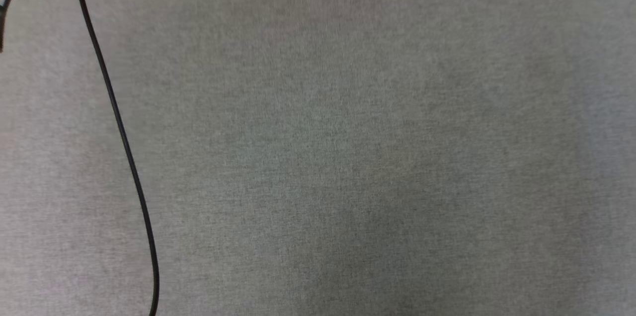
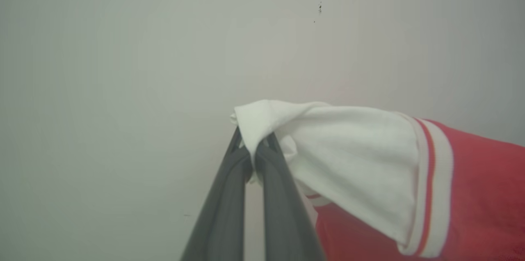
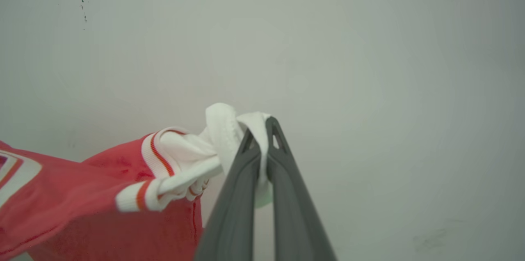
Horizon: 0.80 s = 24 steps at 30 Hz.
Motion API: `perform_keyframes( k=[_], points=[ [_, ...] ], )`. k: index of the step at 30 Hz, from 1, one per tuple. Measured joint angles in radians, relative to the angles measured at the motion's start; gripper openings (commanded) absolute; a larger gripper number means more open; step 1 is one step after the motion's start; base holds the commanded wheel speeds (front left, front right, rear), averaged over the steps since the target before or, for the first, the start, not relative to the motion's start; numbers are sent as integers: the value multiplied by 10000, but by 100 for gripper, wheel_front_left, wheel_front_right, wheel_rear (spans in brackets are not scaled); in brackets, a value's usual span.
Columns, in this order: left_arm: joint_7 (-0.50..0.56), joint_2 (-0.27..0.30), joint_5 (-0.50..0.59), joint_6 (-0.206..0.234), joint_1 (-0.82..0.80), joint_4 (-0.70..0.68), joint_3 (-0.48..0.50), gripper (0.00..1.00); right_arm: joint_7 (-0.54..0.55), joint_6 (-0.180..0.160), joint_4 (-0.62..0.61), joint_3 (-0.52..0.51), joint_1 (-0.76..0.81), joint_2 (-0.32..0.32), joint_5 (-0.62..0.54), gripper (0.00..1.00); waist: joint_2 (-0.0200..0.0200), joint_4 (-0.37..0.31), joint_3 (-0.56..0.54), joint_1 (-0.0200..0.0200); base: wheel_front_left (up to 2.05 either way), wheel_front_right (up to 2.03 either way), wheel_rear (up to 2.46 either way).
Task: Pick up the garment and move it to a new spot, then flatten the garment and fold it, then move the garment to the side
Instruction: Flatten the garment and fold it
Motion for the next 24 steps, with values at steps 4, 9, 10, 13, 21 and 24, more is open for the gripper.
perform_keyframes(
  k=[4, 9, 10, 13, 21, 24],
  points=[
    [-159, -67, -75, -165, -286, 819, 0, 0, -255, 0, 830, 196, -505, 82, 29, 0, 0, 5, 579, 0, 0, 0, 0],
    [-516, -324, -314, -412, -343, 1868, 36, 0, -614, 0, 1971, 389, -687, 205, 192, 0, 0, 63, 1283, 0, 0, 0, 0],
    [-594, -372, -362, -458, -337, 2067, 29, 0, -696, 0, 2199, 380, -686, 265, 293, 0, 0, 76, 1402, 1, 0, 0, 0],
    [-828, -516, -531, -646, -115, 2690, 33, 0, -874, 0, 2861, 449, -572, 472, 639, 0, 0, 91, 1685, 0, 0, 0, 0],
    [-1534, -965, -1076, -1078, 1285, 4000, -58, 0, -1093, 0, 4052, 1099, 803, 564, 1482, 0, 0, 102, 1575, 0, 0, 0, 0],
    [-1829, -1074, -1315, -1164, 2111, 4245, -134, 0, -1141, 0, 4126, 1429, 1702, 502, 1933, 0, 0, 131, 1336, 0, 0, 0, 0]
  ],
)
